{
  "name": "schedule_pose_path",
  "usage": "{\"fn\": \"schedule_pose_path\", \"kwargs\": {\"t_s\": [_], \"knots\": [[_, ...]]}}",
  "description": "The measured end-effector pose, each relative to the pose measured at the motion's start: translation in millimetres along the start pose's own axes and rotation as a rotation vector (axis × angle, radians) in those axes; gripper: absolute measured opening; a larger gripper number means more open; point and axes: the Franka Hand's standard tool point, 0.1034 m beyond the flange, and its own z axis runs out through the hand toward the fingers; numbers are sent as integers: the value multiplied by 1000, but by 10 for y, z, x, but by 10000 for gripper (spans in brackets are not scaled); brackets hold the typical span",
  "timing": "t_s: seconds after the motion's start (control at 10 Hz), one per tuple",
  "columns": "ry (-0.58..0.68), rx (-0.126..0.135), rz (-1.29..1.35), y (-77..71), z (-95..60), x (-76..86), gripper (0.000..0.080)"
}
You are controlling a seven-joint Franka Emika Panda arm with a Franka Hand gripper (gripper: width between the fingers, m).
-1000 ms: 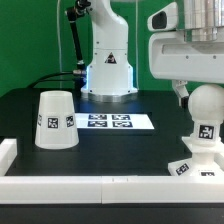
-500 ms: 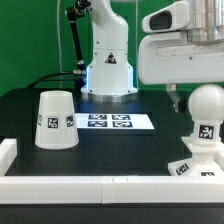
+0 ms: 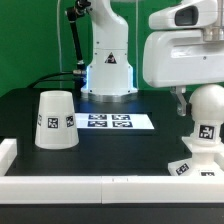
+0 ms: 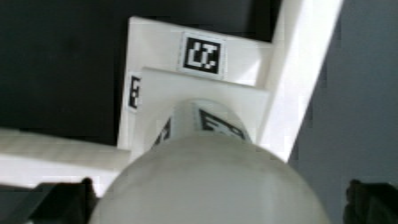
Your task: Assemble lamp
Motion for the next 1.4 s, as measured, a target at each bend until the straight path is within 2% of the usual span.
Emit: {"fn": "schedule_pose_path", "kwargs": {"t_s": [0.3, 0.5, 0.6, 0.8, 1.0, 1.4], "knots": [[-2, -2, -191, 22, 7, -11, 699], [22, -40, -444, 33, -2, 42, 699], [21, -50, -521, 17, -3, 51, 699], [-6, -84, -848, 15, 10, 78, 699], [-38, -118, -1046, -22, 9, 124, 699], [-53, -127, -1245, 2, 16, 113, 699]]}}
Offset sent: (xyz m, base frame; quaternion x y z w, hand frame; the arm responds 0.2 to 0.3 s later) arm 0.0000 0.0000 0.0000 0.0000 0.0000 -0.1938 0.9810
